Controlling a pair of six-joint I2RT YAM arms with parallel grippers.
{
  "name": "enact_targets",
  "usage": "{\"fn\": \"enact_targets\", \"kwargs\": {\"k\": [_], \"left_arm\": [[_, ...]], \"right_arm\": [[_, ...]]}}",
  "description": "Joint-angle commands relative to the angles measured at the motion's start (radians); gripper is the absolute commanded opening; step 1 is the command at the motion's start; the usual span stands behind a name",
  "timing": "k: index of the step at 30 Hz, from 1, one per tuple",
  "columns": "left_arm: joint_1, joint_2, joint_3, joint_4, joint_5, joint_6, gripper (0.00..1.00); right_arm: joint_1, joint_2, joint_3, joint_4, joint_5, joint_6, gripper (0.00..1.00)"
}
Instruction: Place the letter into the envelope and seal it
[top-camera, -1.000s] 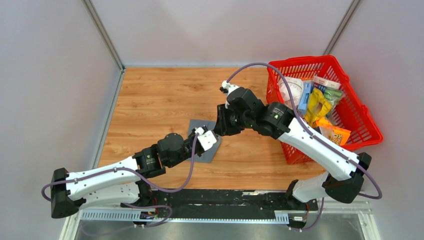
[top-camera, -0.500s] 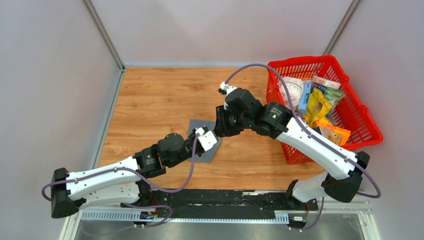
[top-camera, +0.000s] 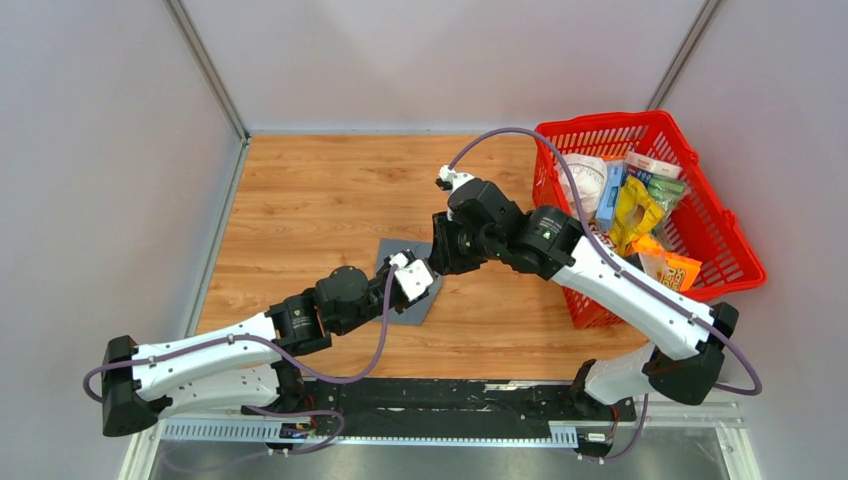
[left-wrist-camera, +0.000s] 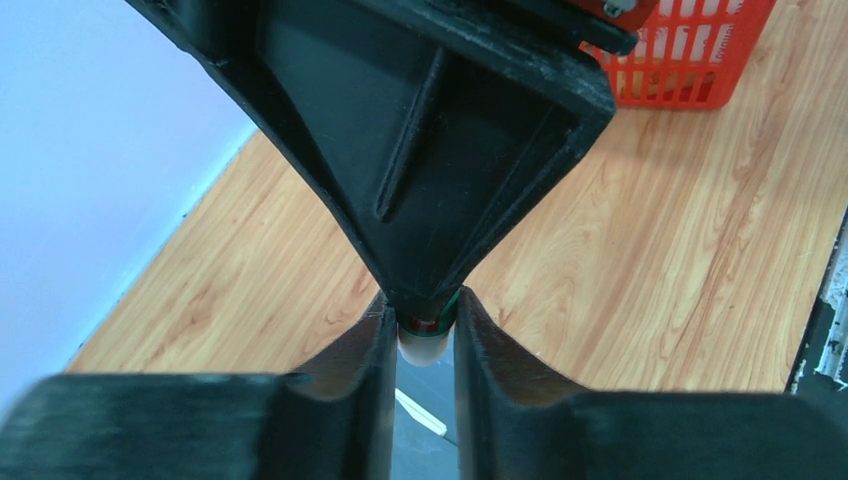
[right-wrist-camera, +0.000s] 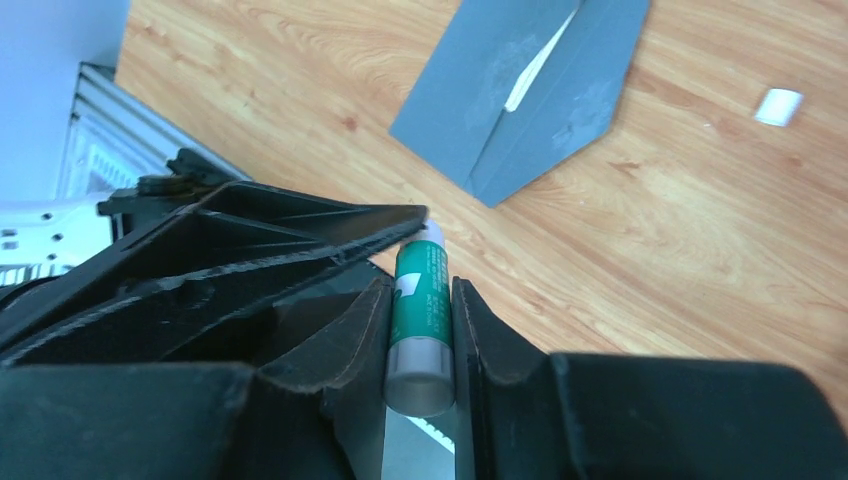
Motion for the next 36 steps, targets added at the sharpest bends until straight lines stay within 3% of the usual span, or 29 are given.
{"fn": "enact_targets", "kwargs": {"k": [1,3,6,11,14,16,19,27,36], "left_arm": [[0.001,-0.016,0.048,-0.027,-0.034,-0.106,0.51],[0.001,-0.034,0.046,-0.073,-0.054,-0.165,0.59],[0.001,-0.059,0.043,-0.140,-0.115,-0.262,0.59],[0.001,-0.088,0.051,-0.309,-0.272,-0.562,0.60],[0.023,-0.061,0.050,-0.450,-0.398,-0.739,0.53],[0.079,-0.029,0.037,-0.540,-0.407,-0.917,0.42],[0.194,-0.036,-0.032,-0.546,-0.241,-1.081,0.35],[0.478,-0.113,-0.305,-0.342,0.069,-1.278,0.34],[0.534,-0.039,-0.319,-0.254,0.180,-1.272,0.40]], "right_arm": [[-0.008,0.004,0.016,-0.017,0.148,-0.010,0.00],[-0.032,0.003,0.019,-0.015,0.168,-0.015,0.00],[-0.086,-0.004,0.024,-0.009,0.215,-0.024,0.00],[-0.152,0.009,-0.005,0.024,0.211,-0.042,0.00],[-0.158,0.047,-0.022,0.056,0.176,-0.052,0.00],[-0.158,0.081,-0.036,0.087,0.143,-0.055,0.00],[-0.158,0.143,-0.039,0.112,0.105,-0.052,0.00],[-0.157,0.280,-0.010,0.146,0.053,-0.061,0.00],[-0.146,0.395,0.019,0.156,0.014,-0.065,0.00]]}}
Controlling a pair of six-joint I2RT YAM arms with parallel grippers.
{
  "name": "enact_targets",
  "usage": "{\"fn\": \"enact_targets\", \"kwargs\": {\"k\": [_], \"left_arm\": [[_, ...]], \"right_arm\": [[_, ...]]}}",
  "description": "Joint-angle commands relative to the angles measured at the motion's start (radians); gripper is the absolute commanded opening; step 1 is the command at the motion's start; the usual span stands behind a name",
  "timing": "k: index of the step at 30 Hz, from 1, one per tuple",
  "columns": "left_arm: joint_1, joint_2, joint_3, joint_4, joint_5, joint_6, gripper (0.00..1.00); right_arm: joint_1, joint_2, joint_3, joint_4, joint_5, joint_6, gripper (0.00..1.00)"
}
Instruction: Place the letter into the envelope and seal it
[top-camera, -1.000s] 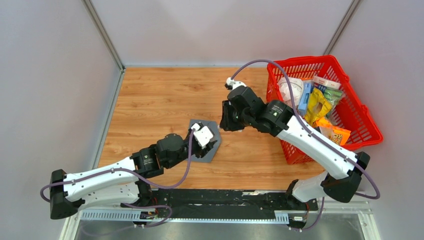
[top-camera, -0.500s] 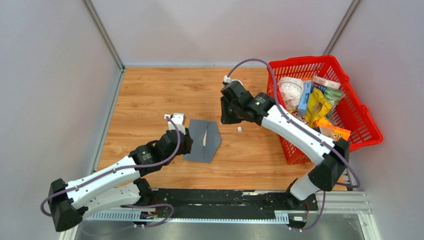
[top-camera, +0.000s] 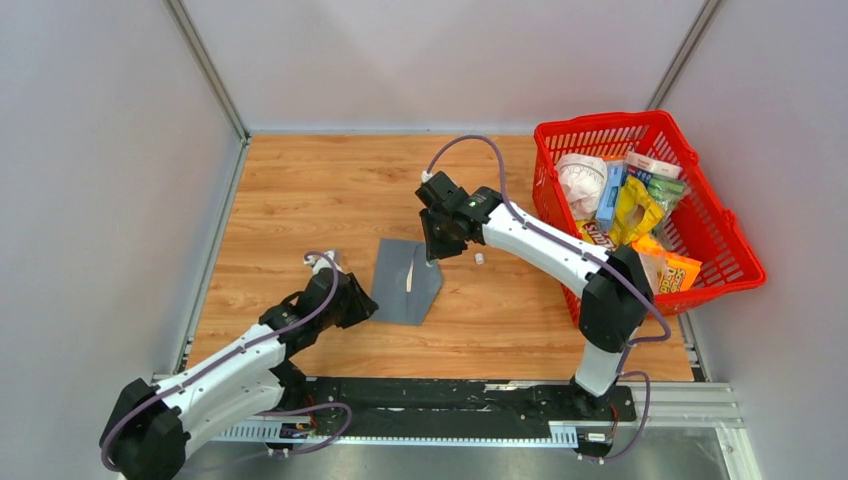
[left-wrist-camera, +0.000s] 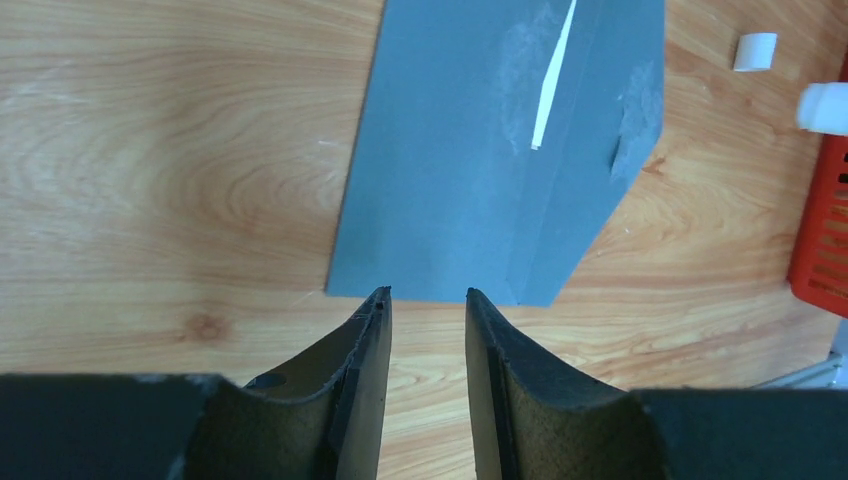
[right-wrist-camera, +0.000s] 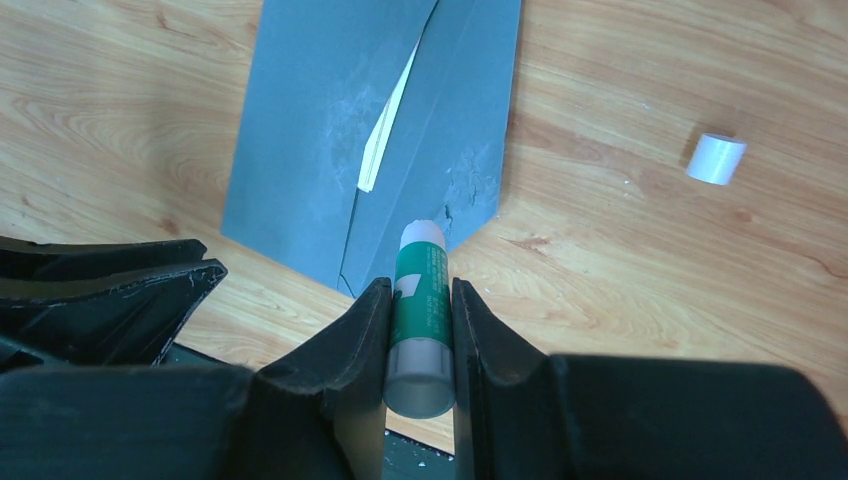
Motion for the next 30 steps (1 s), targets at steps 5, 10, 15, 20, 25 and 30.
{"fn": "enact_targets", "kwargs": {"k": [5,10,15,20,25,30], "left_arm": [[0.029,0.206,0.119,0.066,0.079,0.122,0.40],[0.042,0.285,0.153,0.153,0.124,0.174,0.37],[0.053,0.352,0.142,0.207,0.180,0.156,0.31],[0.070,0.374,0.110,0.178,0.171,0.114,0.31],[0.104,0.369,0.115,0.100,0.101,0.137,0.29],[0.147,0.397,0.124,0.060,0.098,0.177,0.28]], "right_arm": [[0.012,0.064,0.064,0.038,-0.003,-0.022,0.00],[0.013,0.116,0.115,0.027,-0.024,-0.027,0.00],[0.013,0.165,0.162,0.016,-0.026,-0.031,0.00],[0.019,0.193,0.188,0.013,-0.038,-0.025,0.00],[0.052,0.221,0.187,0.018,-0.072,-0.025,0.00],[0.081,0.259,0.191,0.024,-0.078,-0.017,0.00]]}}
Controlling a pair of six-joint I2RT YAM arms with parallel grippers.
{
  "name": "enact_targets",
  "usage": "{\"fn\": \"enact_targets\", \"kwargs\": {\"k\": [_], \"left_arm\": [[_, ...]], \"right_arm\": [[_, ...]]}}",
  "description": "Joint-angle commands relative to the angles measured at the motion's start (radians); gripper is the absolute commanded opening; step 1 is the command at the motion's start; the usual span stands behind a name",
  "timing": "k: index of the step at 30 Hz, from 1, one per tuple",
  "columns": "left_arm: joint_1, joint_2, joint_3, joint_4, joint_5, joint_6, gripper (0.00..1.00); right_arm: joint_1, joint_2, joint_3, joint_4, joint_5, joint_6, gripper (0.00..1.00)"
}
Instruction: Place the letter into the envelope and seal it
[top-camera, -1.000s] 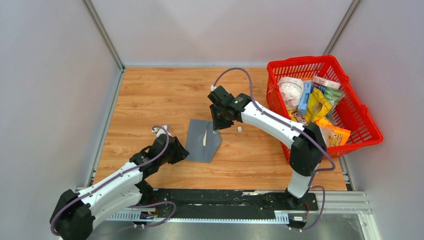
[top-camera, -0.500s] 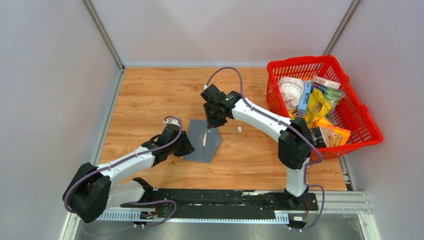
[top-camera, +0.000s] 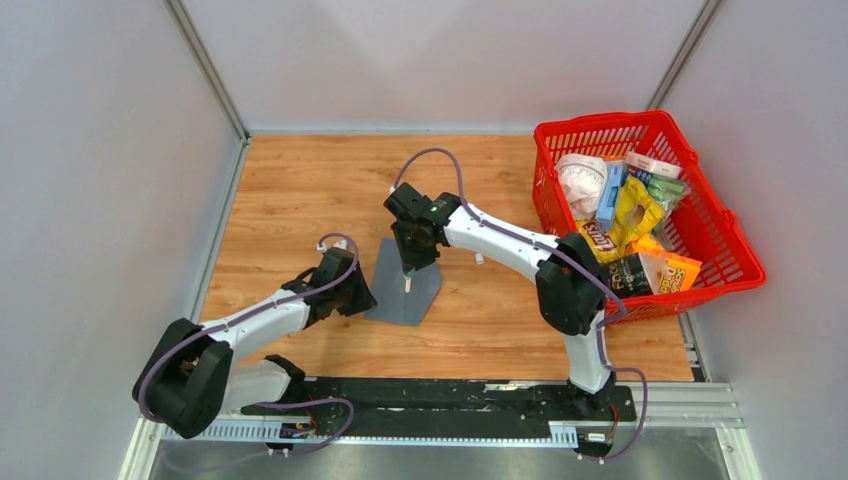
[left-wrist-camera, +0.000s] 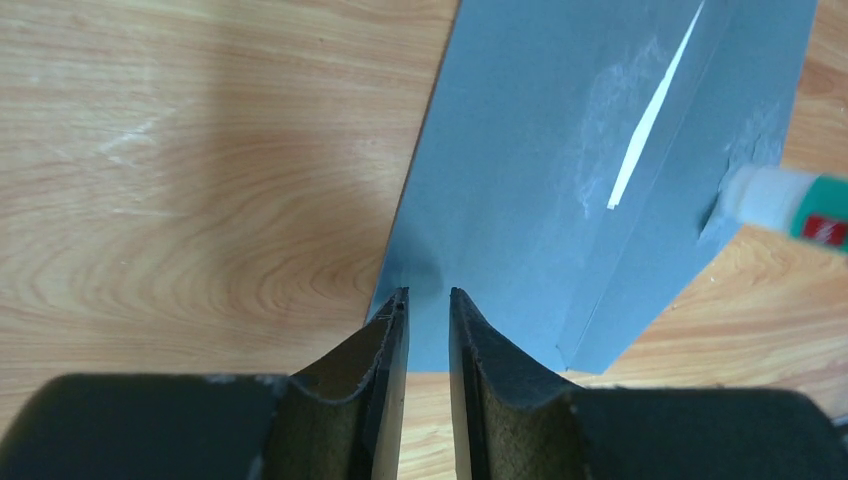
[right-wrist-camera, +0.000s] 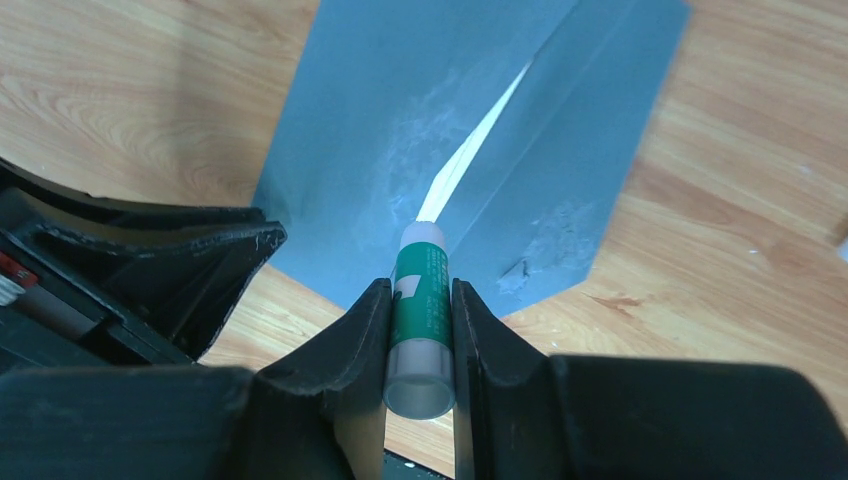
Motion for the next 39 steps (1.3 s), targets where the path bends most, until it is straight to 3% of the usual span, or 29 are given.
{"fn": "enact_targets", "kwargs": {"k": [1,18,24,31,39], "left_arm": [[0.039,0.023,0.017,-0.045,-0.024,0.047,0.28],[0.084,0.059,0.080,-0.086,-0.001,0.128,0.28],[0.084,0.064,0.098,-0.086,0.058,0.148,0.28],[0.085,-0.003,0.131,-0.081,0.187,0.162,0.36],[0.085,0.015,0.037,0.107,0.295,0.054,0.33]], "right_arm": [[0.027,0.033,0.044,0.019,-0.026,0.000,0.00],[0.045,0.126,0.119,0.042,0.000,0.011,0.00],[0.045,0.161,0.130,0.047,-0.001,0.015,0.00],[0.045,0.169,0.093,0.052,0.037,0.023,0.00],[0.051,0.161,0.061,0.053,0.052,0.040,0.00]]}}
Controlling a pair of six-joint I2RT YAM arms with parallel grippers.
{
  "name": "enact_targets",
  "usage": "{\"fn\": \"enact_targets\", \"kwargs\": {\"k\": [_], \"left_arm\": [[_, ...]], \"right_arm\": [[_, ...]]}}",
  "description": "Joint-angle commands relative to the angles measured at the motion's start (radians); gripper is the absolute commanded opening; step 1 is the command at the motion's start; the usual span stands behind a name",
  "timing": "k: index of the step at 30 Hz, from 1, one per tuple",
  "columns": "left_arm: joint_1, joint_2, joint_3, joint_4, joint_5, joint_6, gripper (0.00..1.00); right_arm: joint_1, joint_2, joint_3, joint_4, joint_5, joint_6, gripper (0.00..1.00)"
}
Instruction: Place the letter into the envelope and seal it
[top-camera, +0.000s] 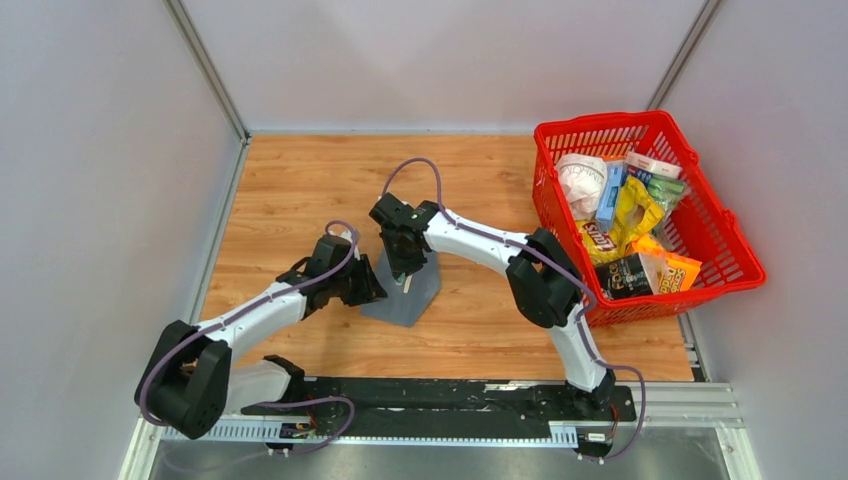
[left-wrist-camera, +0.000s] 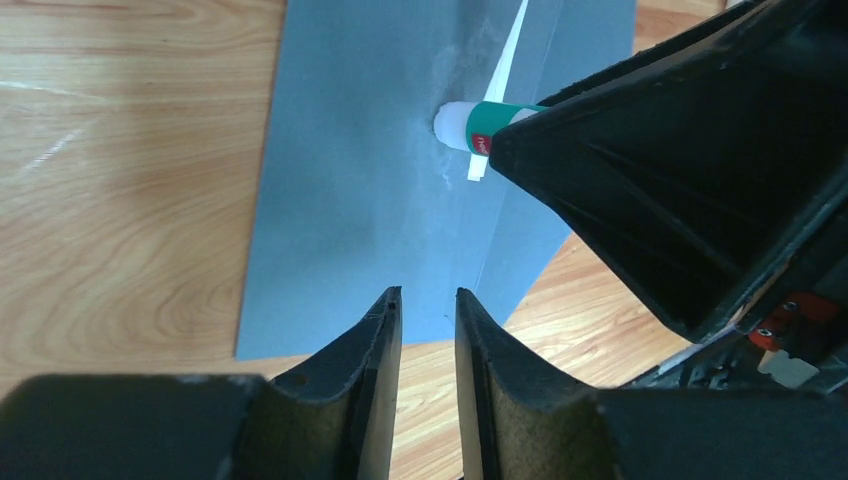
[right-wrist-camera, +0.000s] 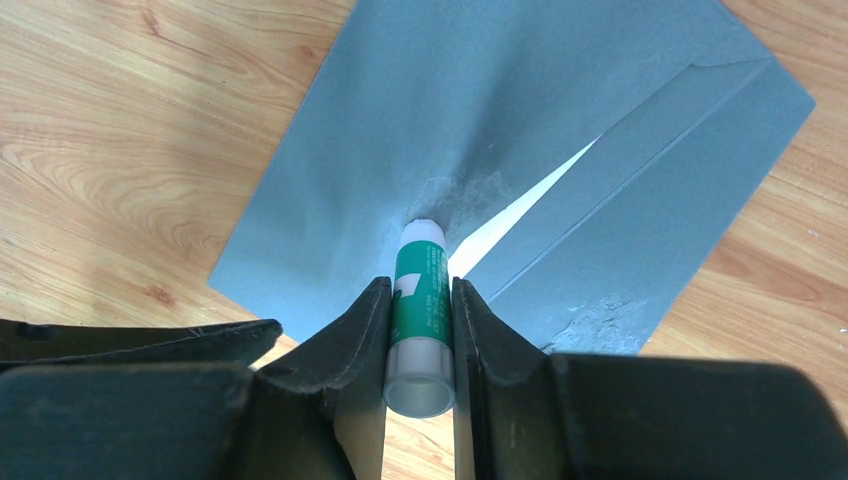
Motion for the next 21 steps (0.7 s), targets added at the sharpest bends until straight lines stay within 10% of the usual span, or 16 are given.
{"fn": "enact_targets", "kwargs": {"k": [1,21], "left_arm": [[0.006,0.032,-0.067,0.157,0.072,-0.079,0.30],[0.006,0.094,-0.116,0.035,-0.093,-0.085,0.08]], "right_arm": [[0.012,-0.006,-0.023,0.023,0.035,0.021,0.00],[0.040,0.017,0.011,-0.008,0.175,0.019,0.00]]}}
